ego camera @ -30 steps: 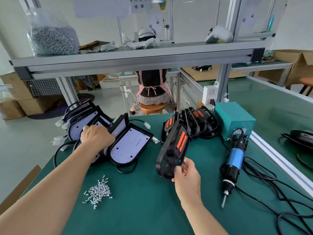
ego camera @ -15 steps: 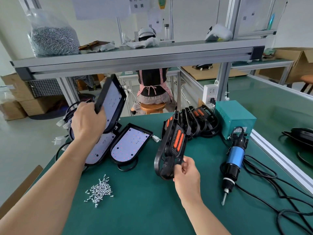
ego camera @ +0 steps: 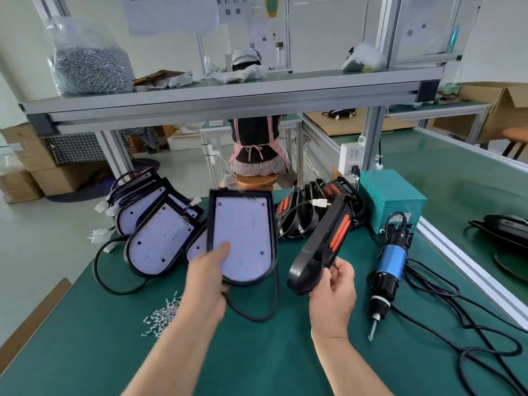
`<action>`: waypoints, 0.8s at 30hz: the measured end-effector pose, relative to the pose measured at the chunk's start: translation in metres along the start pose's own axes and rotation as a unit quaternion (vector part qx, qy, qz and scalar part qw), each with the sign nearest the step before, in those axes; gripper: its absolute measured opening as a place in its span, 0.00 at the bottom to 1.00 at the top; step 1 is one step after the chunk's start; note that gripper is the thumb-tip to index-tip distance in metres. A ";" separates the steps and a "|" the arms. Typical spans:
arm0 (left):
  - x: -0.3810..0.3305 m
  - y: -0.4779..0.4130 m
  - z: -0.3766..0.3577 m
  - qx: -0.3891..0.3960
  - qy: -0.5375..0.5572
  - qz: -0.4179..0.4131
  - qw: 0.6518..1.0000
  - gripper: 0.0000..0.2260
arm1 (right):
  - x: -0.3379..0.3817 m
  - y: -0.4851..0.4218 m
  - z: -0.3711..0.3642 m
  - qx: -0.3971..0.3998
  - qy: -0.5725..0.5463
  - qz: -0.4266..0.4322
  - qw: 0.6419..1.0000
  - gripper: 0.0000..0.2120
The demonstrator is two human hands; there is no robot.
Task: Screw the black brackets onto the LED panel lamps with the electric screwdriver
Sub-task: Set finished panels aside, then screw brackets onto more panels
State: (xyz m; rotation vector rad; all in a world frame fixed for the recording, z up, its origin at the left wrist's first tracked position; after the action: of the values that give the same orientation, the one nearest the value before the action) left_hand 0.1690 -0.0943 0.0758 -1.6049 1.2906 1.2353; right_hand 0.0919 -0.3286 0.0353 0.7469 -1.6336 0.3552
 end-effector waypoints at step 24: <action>0.031 0.061 0.021 0.026 -0.262 -0.161 0.951 0.16 | 0.008 0.016 -0.022 0.097 0.248 0.069 0.961 0.05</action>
State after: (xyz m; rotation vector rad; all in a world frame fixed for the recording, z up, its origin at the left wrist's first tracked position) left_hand 0.1055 -0.0974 0.0422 -1.2653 0.6900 1.2874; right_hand 0.0978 -0.3051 0.0508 0.6259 -1.1854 0.7490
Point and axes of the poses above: each hand's wrist, its own y-axis away from the middle knuckle, its own z-axis out of the back of the hand, x = y × z, the point moved 8 cm from there along -y, towards the middle knuckle, and after that the axes turned 15 degrees about -z, right-handed, at the moved point
